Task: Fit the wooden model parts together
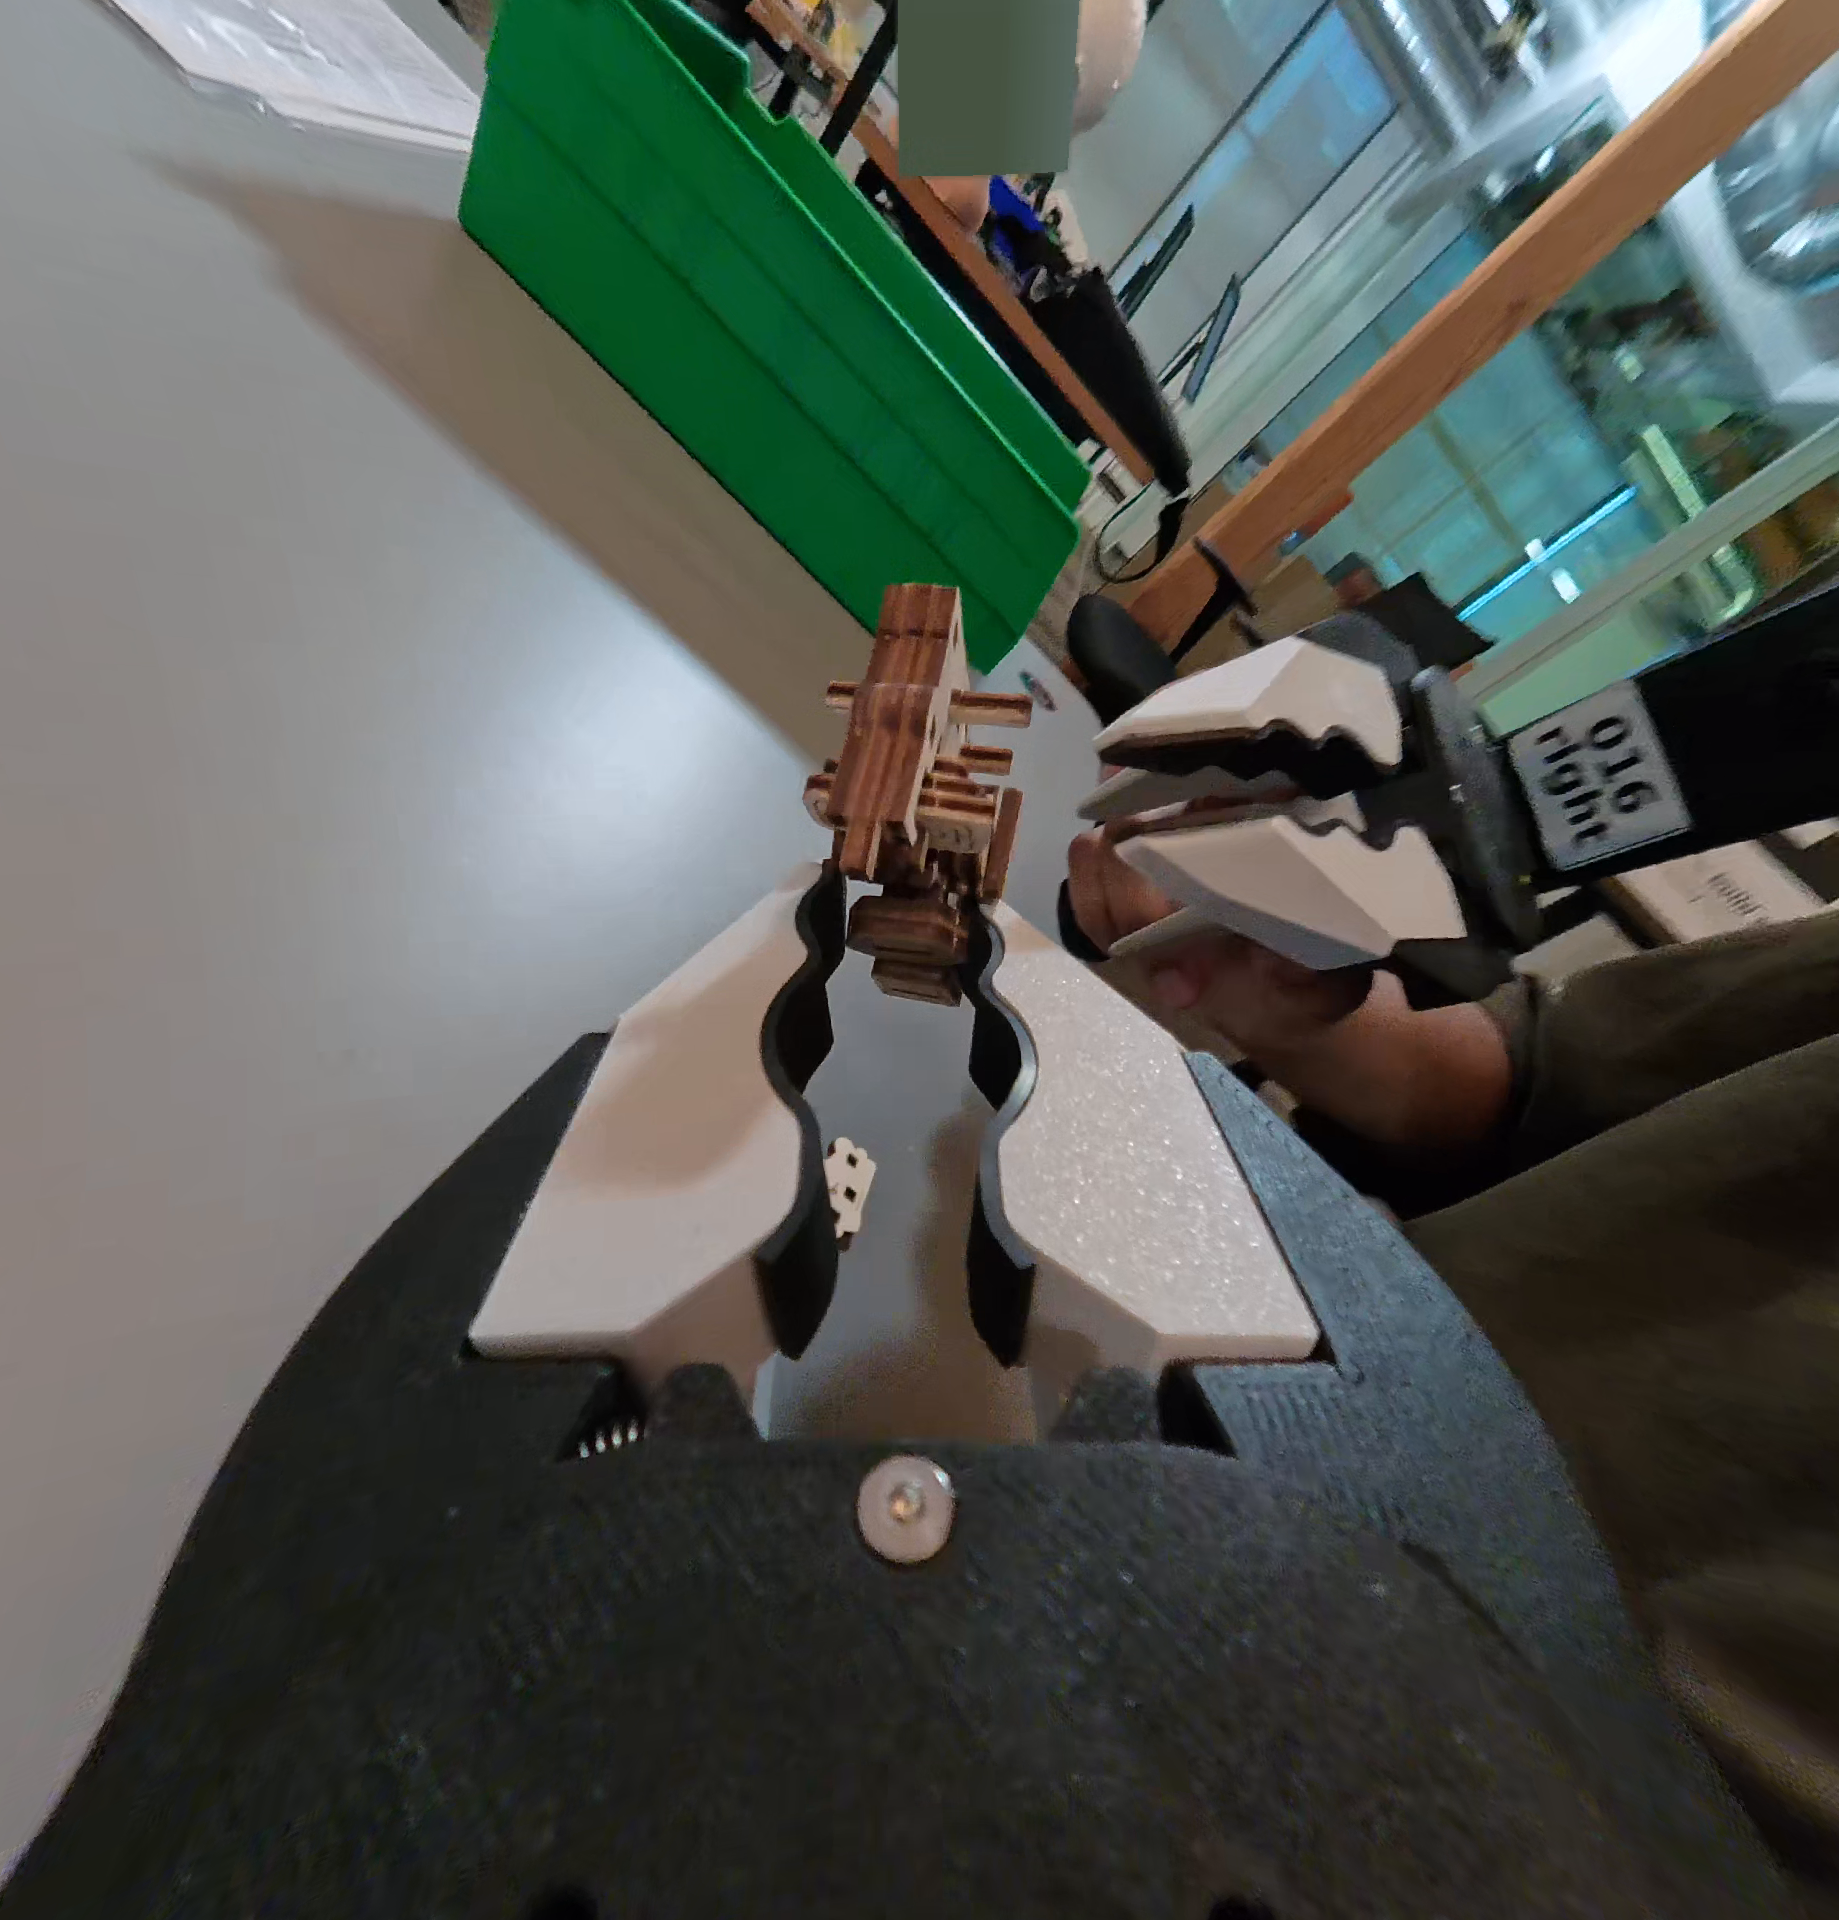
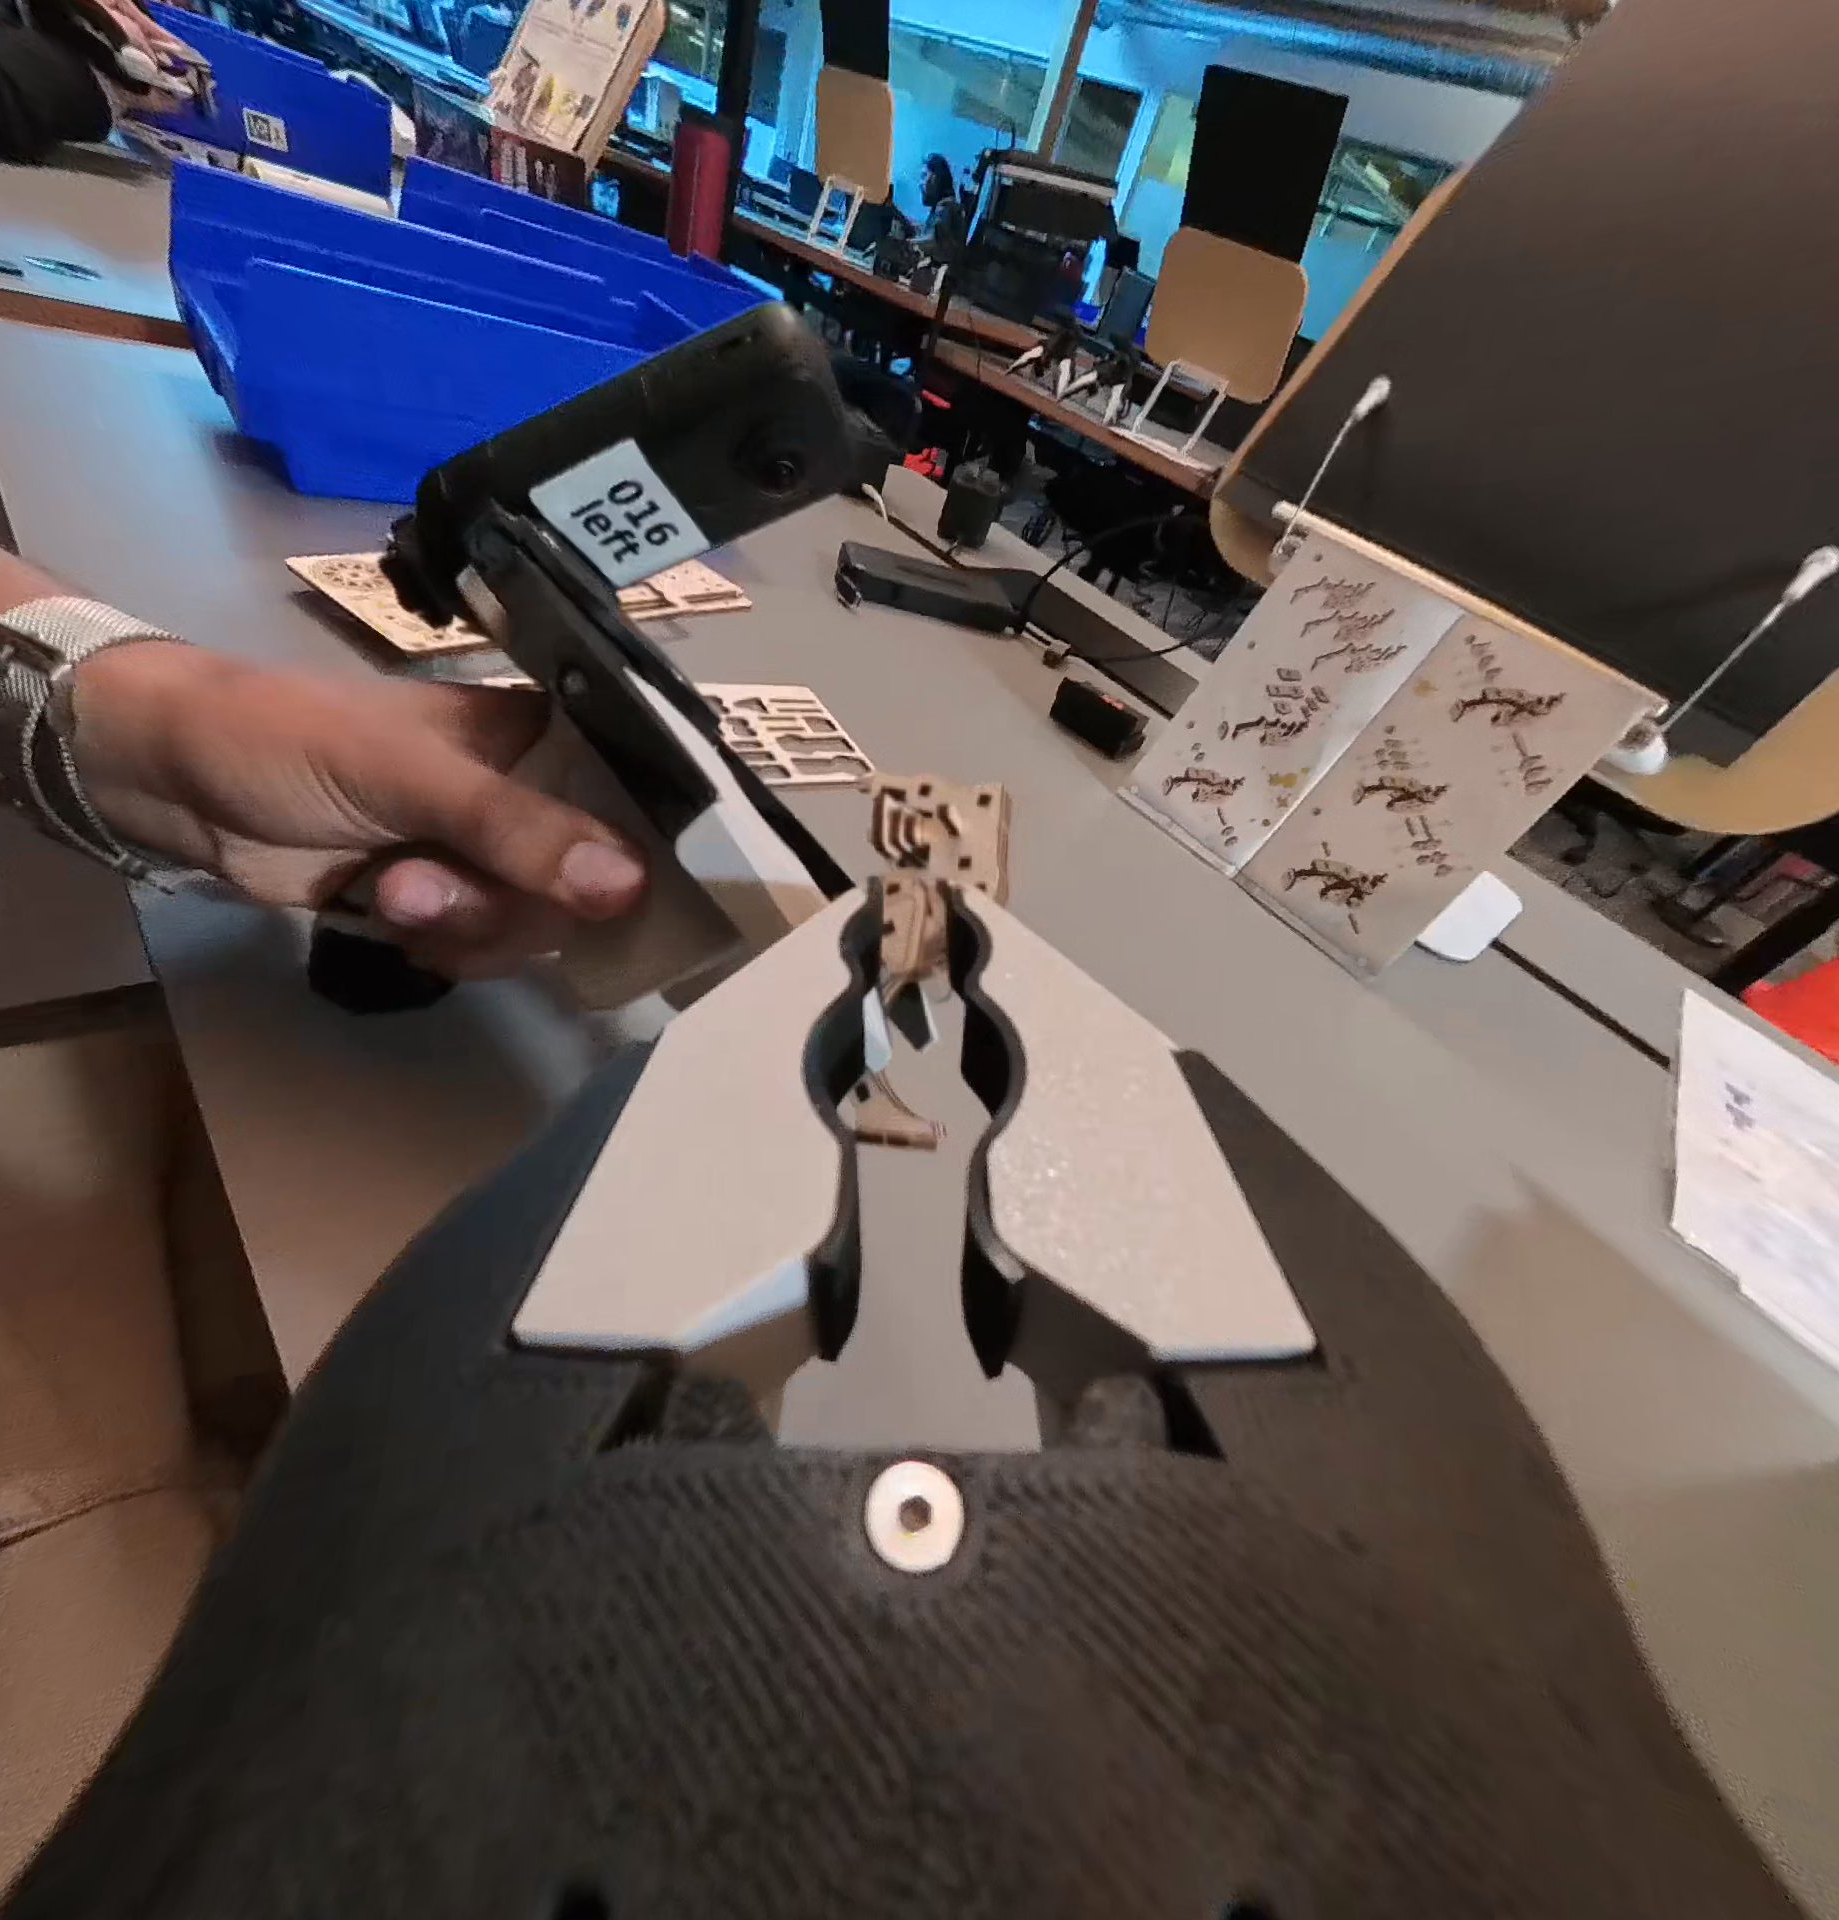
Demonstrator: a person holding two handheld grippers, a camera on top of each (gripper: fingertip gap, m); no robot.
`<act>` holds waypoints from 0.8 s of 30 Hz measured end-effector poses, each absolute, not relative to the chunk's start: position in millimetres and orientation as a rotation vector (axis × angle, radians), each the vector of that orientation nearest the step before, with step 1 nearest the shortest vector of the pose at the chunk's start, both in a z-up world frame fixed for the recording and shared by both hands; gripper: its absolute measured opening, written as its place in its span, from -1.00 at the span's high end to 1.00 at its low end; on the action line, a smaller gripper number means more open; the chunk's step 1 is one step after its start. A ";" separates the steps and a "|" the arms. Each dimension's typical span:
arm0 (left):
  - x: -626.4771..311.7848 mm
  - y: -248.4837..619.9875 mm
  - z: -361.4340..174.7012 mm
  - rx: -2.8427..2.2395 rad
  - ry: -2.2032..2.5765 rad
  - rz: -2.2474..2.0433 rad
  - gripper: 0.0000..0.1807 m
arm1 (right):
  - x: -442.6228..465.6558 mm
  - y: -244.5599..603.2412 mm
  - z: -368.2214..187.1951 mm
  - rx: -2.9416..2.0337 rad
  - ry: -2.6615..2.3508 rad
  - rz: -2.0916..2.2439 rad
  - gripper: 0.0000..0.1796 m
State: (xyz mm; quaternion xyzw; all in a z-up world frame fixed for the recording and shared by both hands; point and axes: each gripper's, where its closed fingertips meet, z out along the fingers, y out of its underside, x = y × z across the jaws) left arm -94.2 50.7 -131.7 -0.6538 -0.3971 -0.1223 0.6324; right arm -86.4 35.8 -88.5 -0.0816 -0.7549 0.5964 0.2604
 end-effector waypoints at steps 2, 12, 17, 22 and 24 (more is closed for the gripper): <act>-93.9 50.1 -127.5 -1.436 -0.918 -0.358 0.80 | -91.1 39.3 -97.5 -0.244 -2.085 1.596 0.84; -78.9 59.7 -136.6 -1.503 -0.850 -0.471 0.79 | -99.1 45.4 -108.6 -0.732 -2.326 2.068 0.79; -76.8 59.9 -138.5 -1.566 -0.808 -0.424 0.80 | -92.1 43.4 -114.1 -0.942 -2.464 2.302 0.76; -75.3 59.8 -141.8 -1.612 -0.779 -0.400 0.80 | -89.6 42.7 -115.0 -0.942 -2.487 2.320 0.83; -74.7 59.9 -142.0 -1.620 -0.772 -0.397 0.79 | -89.1 43.0 -114.9 -0.963 -2.494 2.349 0.83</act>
